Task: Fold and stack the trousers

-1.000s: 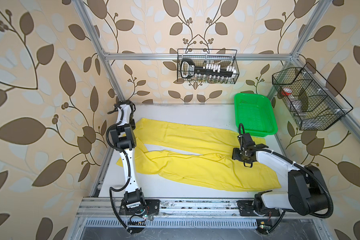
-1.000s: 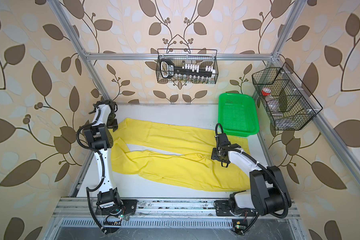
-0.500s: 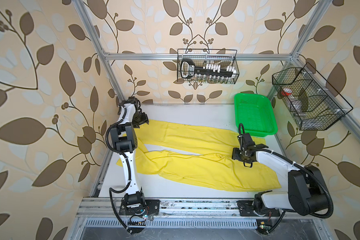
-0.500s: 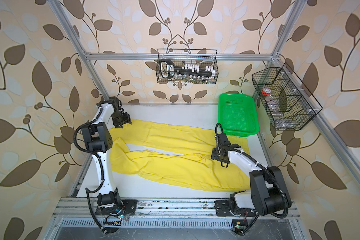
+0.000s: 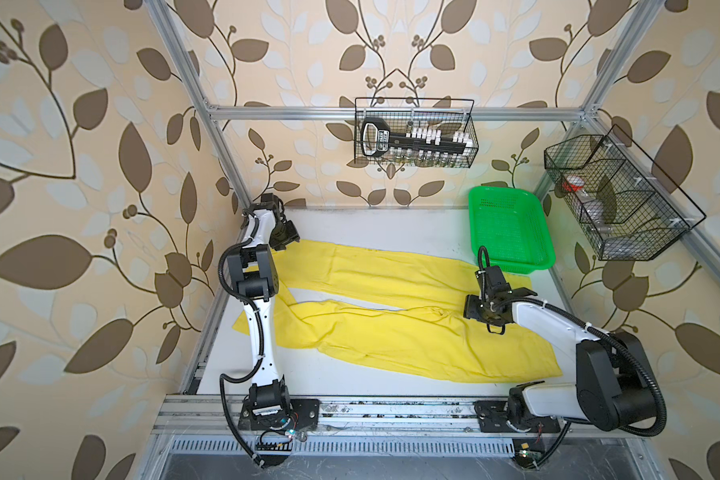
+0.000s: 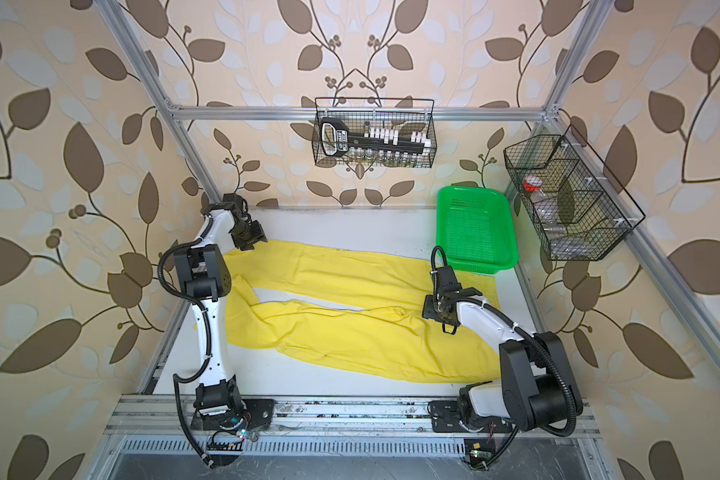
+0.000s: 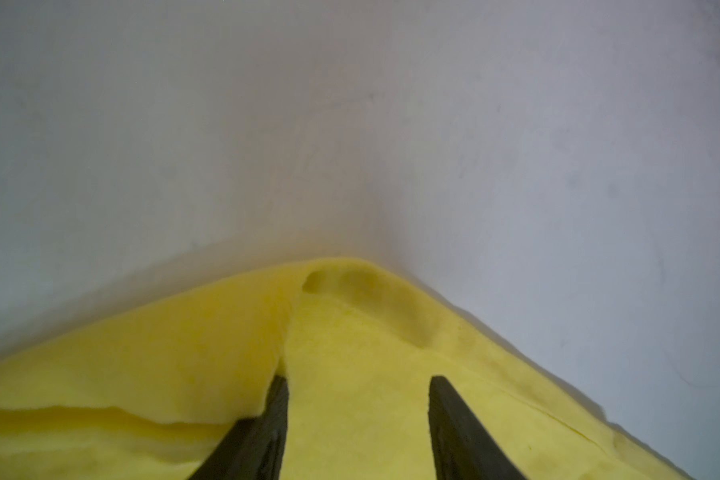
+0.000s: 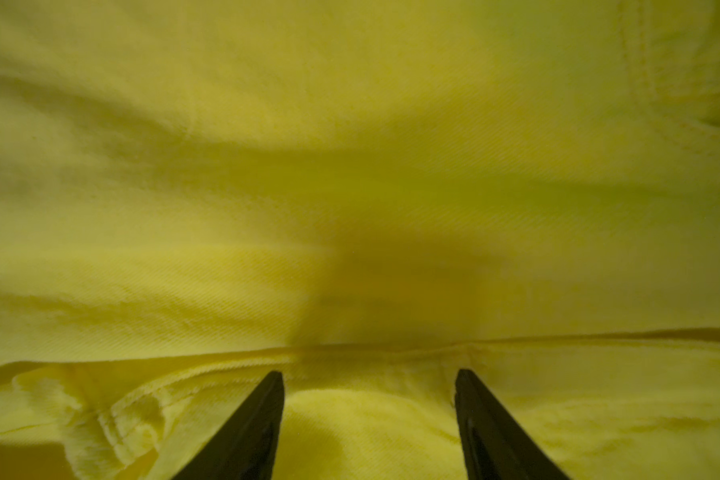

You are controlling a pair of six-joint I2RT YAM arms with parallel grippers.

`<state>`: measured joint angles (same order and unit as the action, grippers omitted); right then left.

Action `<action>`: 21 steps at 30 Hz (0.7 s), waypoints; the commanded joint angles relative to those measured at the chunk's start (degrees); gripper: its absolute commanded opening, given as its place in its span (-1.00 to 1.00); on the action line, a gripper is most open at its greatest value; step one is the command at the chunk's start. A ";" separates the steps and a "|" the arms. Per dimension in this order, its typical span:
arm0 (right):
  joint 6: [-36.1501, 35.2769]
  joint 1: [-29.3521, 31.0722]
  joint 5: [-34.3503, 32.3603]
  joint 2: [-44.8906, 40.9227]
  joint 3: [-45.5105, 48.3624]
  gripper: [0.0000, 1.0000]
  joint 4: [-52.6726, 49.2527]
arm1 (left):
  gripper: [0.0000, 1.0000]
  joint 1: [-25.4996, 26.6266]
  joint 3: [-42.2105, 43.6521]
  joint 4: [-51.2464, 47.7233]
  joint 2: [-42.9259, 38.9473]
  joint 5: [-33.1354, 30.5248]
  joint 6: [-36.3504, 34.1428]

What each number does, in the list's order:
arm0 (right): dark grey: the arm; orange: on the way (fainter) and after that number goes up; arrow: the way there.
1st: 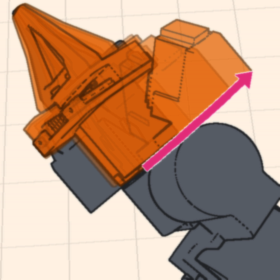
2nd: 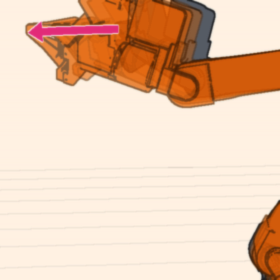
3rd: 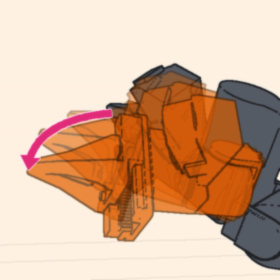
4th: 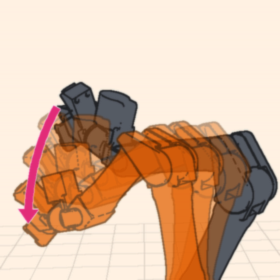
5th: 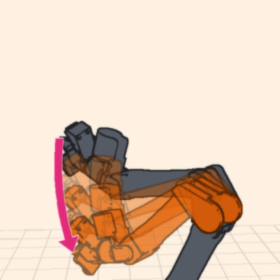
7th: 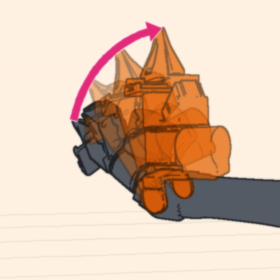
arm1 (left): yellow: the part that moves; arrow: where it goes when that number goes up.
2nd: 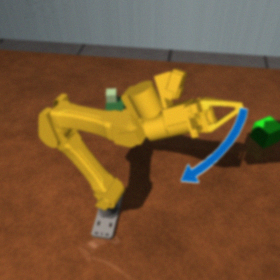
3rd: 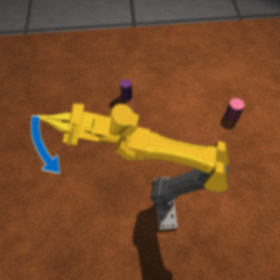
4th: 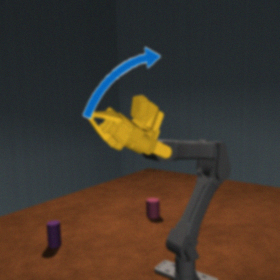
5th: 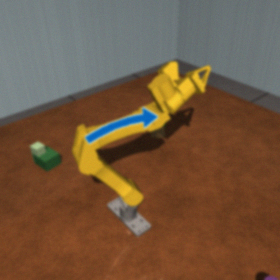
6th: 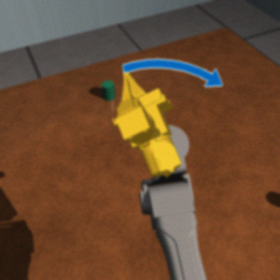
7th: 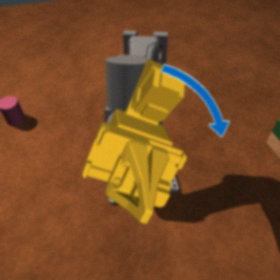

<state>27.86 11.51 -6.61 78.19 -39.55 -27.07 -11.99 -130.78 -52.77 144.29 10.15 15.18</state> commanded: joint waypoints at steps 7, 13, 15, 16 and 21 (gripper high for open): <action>0.45 -0.14 0.54 -0.53 2.00 0.33 0.30 | 0.13 -2.07 -10.87 -3.09 2.76 -14.30 -5.38; 0.80 -0.16 0.99 -0.30 2.23 0.33 0.47 | 0.26 -1.93 -12.03 -2.00 1.45 -20.88 -6.69; 0.66 -0.18 1.22 -0.91 1.60 0.33 0.03 | 0.33 -1.86 -11.77 -3.40 0.09 -17.76 -6.81; 0.37 -0.12 1.59 -1.22 1.24 0.34 0.05 | 0.37 -1.90 -10.67 -4.22 -1.40 -15.81 -6.75; -3.60 2.87 2.96 -3.39 -1.49 0.39 -0.51 | 0.43 -1.90 2.88 -9.74 -12.39 -9.95 -6.23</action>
<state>26.76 12.71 -5.30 76.66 -38.54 -26.87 -13.91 -132.92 -56.23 141.67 -2.92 9.30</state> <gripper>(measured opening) 0.691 0.712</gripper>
